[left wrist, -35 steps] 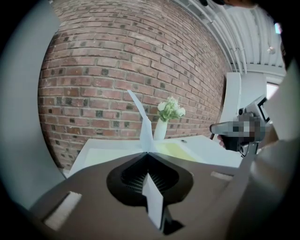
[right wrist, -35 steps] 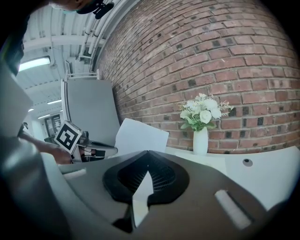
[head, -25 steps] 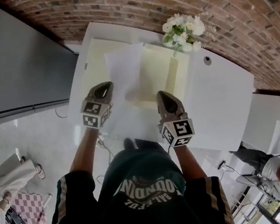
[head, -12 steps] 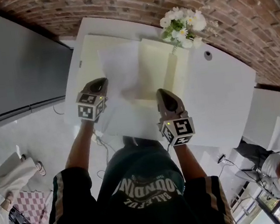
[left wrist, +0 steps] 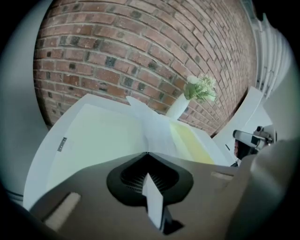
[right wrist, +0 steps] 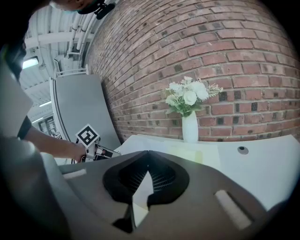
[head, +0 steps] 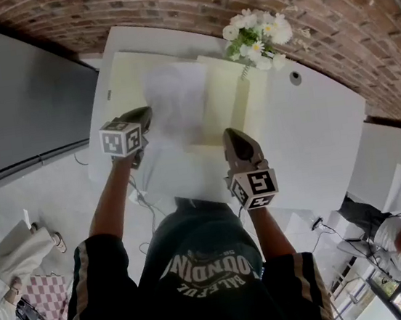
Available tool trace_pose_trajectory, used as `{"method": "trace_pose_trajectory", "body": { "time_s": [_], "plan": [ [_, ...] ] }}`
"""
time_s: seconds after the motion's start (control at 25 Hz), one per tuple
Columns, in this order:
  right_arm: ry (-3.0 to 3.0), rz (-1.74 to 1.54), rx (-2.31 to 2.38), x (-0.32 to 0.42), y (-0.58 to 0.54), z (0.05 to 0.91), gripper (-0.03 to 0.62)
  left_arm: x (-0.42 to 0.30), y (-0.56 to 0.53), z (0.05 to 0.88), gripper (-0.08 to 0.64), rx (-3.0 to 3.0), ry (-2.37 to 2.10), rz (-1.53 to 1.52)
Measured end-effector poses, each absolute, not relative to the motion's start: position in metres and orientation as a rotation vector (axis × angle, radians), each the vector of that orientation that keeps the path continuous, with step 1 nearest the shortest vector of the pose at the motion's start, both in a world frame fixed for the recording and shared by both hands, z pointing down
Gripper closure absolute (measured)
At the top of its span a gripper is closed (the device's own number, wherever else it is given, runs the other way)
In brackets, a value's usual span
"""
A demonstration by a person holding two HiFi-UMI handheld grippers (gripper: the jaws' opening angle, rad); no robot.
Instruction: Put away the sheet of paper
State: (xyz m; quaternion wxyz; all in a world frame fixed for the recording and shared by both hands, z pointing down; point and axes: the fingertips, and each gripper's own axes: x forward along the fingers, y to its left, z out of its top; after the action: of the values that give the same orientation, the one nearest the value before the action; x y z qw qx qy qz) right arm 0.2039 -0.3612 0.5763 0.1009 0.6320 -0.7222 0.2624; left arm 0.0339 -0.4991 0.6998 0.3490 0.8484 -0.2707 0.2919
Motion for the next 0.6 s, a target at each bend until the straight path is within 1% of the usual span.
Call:
{"method": "trace_pose_trajectory", "body": {
  "time_s": [0.6],
  "plan": [
    [-2.105, 0.802, 1.902, 0.222, -0.360, 0.584, 0.592, 0.073, -0.505, 0.721, 0.548, 2.126, -0.608, 0.763]
  ]
}}
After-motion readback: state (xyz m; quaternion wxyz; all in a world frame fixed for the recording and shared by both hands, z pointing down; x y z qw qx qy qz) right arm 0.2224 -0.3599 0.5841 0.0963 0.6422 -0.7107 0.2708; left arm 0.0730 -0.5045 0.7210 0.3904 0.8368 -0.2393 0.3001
